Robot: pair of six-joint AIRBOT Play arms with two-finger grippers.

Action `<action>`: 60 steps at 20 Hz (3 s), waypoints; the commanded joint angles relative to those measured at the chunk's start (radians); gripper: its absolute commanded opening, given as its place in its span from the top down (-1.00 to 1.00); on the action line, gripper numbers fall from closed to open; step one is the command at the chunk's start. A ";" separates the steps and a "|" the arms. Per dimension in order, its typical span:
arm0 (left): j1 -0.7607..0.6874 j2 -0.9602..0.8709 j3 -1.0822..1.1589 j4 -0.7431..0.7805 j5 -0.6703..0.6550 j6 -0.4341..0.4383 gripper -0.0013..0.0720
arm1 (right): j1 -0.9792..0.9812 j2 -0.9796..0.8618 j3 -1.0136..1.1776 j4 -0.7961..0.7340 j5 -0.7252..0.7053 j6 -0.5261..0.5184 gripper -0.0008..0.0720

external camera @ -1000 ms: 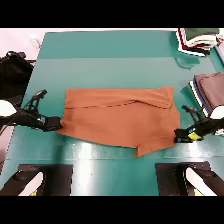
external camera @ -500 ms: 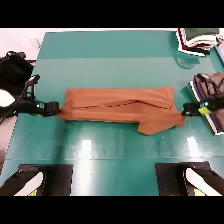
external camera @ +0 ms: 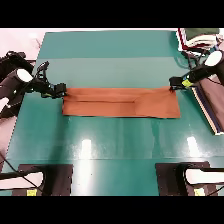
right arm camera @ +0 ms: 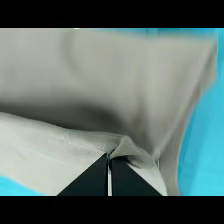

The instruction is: Fold the shirts.

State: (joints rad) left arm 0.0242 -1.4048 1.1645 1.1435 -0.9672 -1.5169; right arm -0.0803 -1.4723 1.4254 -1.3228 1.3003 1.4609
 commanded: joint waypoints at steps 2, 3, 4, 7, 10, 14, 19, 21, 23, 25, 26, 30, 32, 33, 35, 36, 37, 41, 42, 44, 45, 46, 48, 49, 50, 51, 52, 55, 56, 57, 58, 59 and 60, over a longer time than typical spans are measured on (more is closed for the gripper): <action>0.000 -0.072 0.058 -0.006 0.035 0.006 0.29 | -0.019 -0.127 0.154 0.117 -0.021 0.003 0.25; 0.000 -0.071 0.067 -0.006 0.027 0.005 -0.60 | -0.043 -0.136 0.174 0.167 -0.013 -0.021 0.13; 0.000 -0.071 0.087 0.002 -0.003 0.006 -0.84 | -0.071 -0.136 0.176 0.214 -0.002 -0.048 0.13; 0.000 -0.071 0.152 0.016 -0.103 0.006 -0.83 | -0.183 -0.134 0.154 0.285 0.104 -0.111 -0.19; -0.004 -0.064 0.171 0.006 -0.134 0.006 -0.10 | -0.300 -0.134 0.058 0.285 0.171 -0.130 -0.49; -0.034 -0.063 0.171 -0.080 -0.132 0.007 0.89 | -0.410 -0.143 -0.126 0.336 0.127 -0.192 -0.61; -0.185 -0.064 0.171 -0.082 -0.069 -0.005 0.91 | -0.409 -0.251 -0.216 0.505 0.078 -0.282 -0.60; -0.237 -0.070 0.171 -0.082 -0.029 -0.041 0.91 | -0.365 -0.284 -0.216 0.520 0.059 -0.293 -0.59; -0.286 -0.085 0.172 -0.082 0.010 -0.077 0.91 | -0.315 -0.299 -0.216 0.526 0.028 -0.319 -0.37; -0.335 -0.111 0.177 -0.084 0.061 -0.081 0.91 | -0.282 -0.294 -0.216 0.551 0.019 -0.359 0.26; -0.356 -0.132 0.192 -0.085 0.080 -0.081 0.91 | -0.275 -0.282 -0.216 0.562 0.015 -0.366 0.65; -0.430 -0.278 0.339 -0.111 0.085 -0.081 0.91 | -0.284 -0.151 -0.192 0.617 0.013 -0.381 0.93; -0.462 -0.360 0.424 -0.127 0.085 -0.080 0.91 | -0.268 -0.077 -0.132 0.616 0.029 -0.336 0.94; -0.479 -0.403 0.465 -0.128 0.083 -0.081 0.91 | -0.252 -0.047 -0.093 0.616 0.042 -0.312 0.94; -0.508 -0.473 0.529 -0.131 0.080 -0.084 0.91 | -0.196 -0.001 -0.010 0.616 0.060 -0.252 0.94; -0.522 -0.499 0.552 -0.130 0.080 -0.084 0.91 | -0.161 0.014 0.032 0.616 0.071 -0.233 0.94; -0.534 -0.524 0.571 -0.131 0.077 -0.084 0.91 | -0.124 0.024 0.068 0.616 0.073 -0.214 0.94; -0.551 -0.574 0.594 -0.172 0.105 -0.083 0.91 | 0.026 0.028 0.204 0.616 0.063 -0.146 0.93; -0.551 -0.579 0.597 -0.176 0.115 -0.084 0.91 | 0.055 0.027 0.225 0.616 0.056 -0.133 0.94; -0.551 -0.586 0.596 -0.169 0.136 -0.100 0.91 | 0.106 0.019 0.269 0.616 0.056 -0.114 0.93; -0.551 -0.586 0.597 -0.161 0.145 -0.111 0.91 | 0.126 0.015 0.286 0.616 0.050 -0.100 0.94; -0.551 -0.586 0.599 -0.159 0.153 -0.109 0.91 | 0.148 0.008 0.303 0.616 0.046 -0.088 0.94; -0.533 -0.583 0.635 -0.146 0.114 -0.106 0.91 | 0.185 -0.018 0.342 0.616 0.039 -0.070 0.94; -0.513 -0.579 0.664 -0.135 0.075 -0.106 0.91 | 0.206 -0.031 0.361 0.616 0.034 -0.064 0.94; -0.488 -0.566 0.690 -0.111 0.034 -0.106 0.91 | 0.227 -0.047 0.381 0.617 0.027 -0.061 0.94; -0.455 -0.543 0.715 -0.073 -0.009 -0.106 0.91 | 0.254 -0.064 0.400 0.616 0.017 -0.054 0.93; -0.414 -0.513 0.731 -0.031 -0.045 -0.106 0.91 | 0.280 -0.082 0.417 0.616 0.004 -0.053 0.94; -0.277 -0.385 0.747 0.070 -0.117 -0.105 0.91 | 0.401 -0.166 0.475 0.623 -0.048 -0.054 0.93; -0.226 -0.335 0.747 0.077 -0.122 -0.097 0.91 | 0.460 -0.208 0.500 0.626 -0.092 -0.055 0.93; -0.183 -0.293 0.747 0.078 -0.124 -0.098 0.91 | 0.528 -0.259 0.533 0.626 -0.148 -0.056 0.93; -0.143 -0.250 0.747 0.078 -0.124 -0.098 0.91 | 0.597 -0.314 0.569 0.627 -0.203 -0.069 0.80; -0.113 -0.217 0.747 0.078 -0.127 -0.097 0.91 | 0.670 -0.376 0.618 0.626 -0.251 -0.093 0.18; -0.085 -0.185 0.747 0.079 -0.132 -0.097 0.91 | 0.723 -0.421 0.658 0.624 -0.278 -0.095 -0.14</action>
State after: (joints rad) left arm -0.1543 -1.6852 1.9064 1.1965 -1.0676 -1.6184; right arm 0.4858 -1.7695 1.9869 -0.6952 1.1469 1.3899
